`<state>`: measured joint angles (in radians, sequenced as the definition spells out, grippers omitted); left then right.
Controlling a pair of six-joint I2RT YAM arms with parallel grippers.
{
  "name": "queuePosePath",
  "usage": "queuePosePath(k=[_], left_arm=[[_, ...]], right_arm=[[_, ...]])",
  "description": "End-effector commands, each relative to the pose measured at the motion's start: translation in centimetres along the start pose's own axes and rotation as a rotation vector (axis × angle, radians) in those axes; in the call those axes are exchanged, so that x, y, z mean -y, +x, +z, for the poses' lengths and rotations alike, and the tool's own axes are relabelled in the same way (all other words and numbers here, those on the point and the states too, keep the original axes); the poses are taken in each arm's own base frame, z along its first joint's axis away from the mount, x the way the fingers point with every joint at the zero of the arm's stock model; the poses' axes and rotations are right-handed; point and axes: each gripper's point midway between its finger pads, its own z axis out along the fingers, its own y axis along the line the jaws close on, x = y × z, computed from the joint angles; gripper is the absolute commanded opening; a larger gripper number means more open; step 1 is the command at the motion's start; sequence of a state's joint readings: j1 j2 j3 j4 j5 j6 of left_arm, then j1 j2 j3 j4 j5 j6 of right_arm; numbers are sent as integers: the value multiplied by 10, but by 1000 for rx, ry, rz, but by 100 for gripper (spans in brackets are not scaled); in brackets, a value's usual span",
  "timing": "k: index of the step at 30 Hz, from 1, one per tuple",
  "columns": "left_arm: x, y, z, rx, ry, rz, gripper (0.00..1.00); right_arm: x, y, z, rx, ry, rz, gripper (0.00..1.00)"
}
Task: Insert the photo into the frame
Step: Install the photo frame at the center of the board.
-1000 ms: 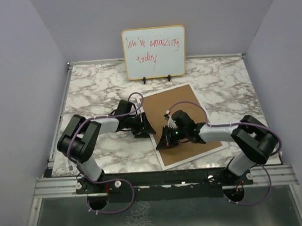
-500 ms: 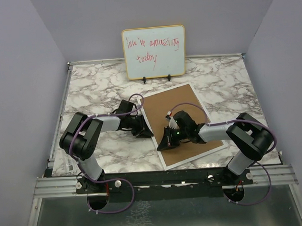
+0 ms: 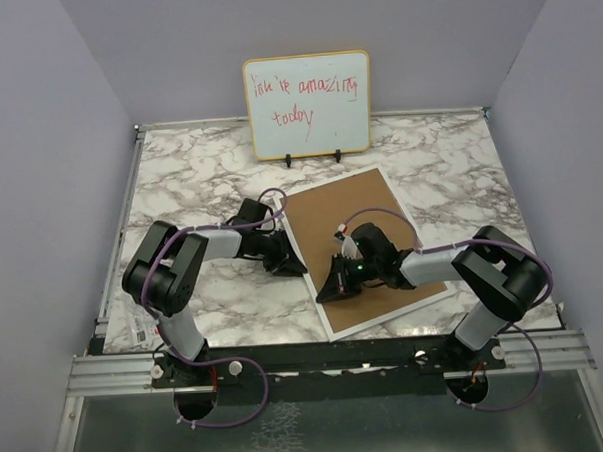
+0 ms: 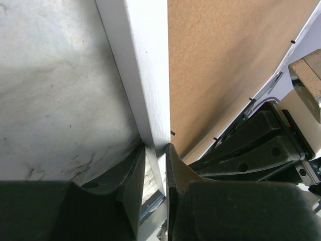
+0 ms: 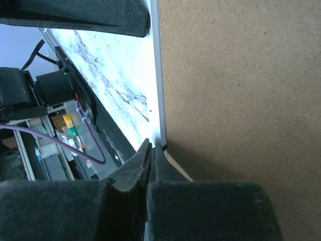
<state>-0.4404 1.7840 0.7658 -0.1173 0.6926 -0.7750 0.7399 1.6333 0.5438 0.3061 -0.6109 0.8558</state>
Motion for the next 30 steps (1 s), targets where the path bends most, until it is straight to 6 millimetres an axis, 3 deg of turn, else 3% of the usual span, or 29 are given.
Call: queuePosePath(k=[1, 7, 16, 30], left_arm=[[-180, 54, -9, -50, -734, -110, 11], [-182, 54, -8, -55, -748, -122, 11], [-184, 55, -8, -61, -766, -143, 11], [-186, 55, -8, -61, -779, -162, 11]], right_arm=[[32, 13, -3, -15, 87, 33, 1], [45, 13, -4, -4, 116, 61, 1], [83, 28, -11, -1, 210, 122, 1], [126, 40, -24, 13, 377, 194, 1]])
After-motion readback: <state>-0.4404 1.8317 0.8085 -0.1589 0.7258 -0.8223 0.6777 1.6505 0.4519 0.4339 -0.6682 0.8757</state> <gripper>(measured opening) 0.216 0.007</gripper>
